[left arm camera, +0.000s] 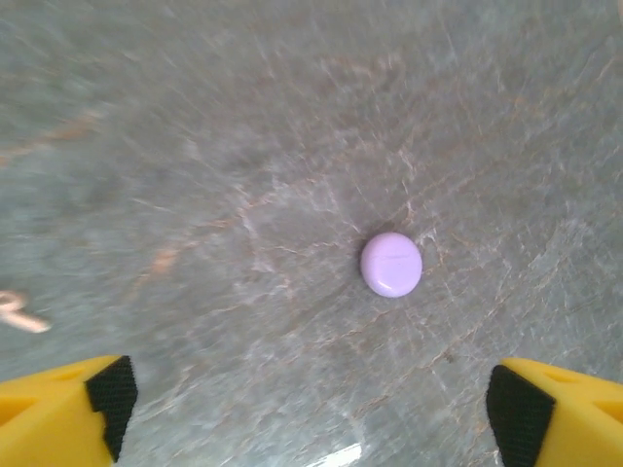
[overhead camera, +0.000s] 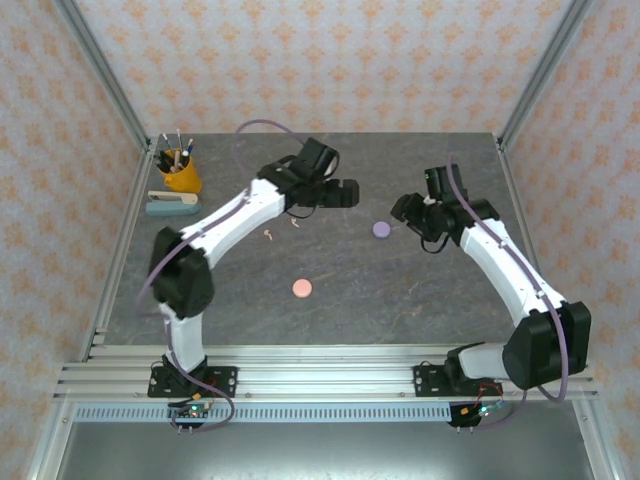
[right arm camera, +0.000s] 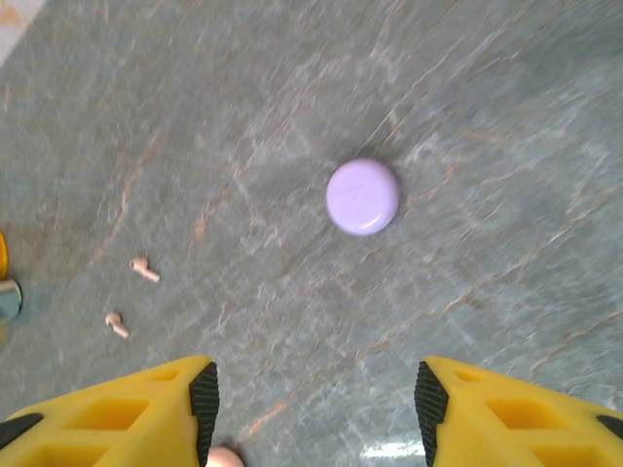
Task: Insert the wireless bluetooth earbuds into the charging case
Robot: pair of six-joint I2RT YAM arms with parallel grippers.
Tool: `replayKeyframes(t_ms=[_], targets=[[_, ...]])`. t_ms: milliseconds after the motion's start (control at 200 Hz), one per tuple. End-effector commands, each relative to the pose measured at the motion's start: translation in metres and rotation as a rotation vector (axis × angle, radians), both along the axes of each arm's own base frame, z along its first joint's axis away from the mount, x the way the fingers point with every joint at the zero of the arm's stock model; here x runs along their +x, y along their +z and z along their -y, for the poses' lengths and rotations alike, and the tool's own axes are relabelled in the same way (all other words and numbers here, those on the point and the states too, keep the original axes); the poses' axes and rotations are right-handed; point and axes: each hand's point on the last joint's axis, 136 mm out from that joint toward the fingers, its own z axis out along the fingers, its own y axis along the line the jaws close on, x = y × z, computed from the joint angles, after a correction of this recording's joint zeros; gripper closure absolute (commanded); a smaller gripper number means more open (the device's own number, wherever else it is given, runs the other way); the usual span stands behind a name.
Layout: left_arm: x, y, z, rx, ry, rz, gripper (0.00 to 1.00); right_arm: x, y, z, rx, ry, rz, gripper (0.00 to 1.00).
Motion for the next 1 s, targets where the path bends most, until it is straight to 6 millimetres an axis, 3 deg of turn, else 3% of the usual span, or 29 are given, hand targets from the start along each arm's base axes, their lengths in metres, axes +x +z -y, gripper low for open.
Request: replayKeyframes(t_ms=[0,160,315,670,695,851,996], targets=[[-0.006,0.011,-0.05,0.133,0.101,0.086,0.01,-0.008,-0.007,-0.016,-0.066,0.049,-0.017,0.41],[-0.021,0.029,-0.105,0.213,0.222,0.174,0.0,-0.023,-0.02,-0.046,-0.151,0.112,-0.044,0.37],[-0.036,0.034,-0.157,0.265,0.394,0.226,0.0,-0.039,-0.035,-0.08,-0.231,0.164,-0.075,0.29],[-0.055,0.031,-0.229,0.149,0.615,0.235,0.0,-0.071,-0.082,-0.178,-0.399,0.297,-0.185,0.25],[-0.056,0.031,-0.235,0.146,0.643,0.242,0.0,-0.072,-0.084,-0.184,-0.404,0.301,-0.191,0.12],[-0.062,0.032,-0.262,0.086,0.763,0.272,0.0,-0.083,-0.1,-0.209,-0.454,0.316,-0.228,0.08],[-0.067,0.024,-0.28,0.086,0.803,0.175,0.0,-0.09,-0.116,-0.223,-0.492,0.336,-0.261,0.08]])
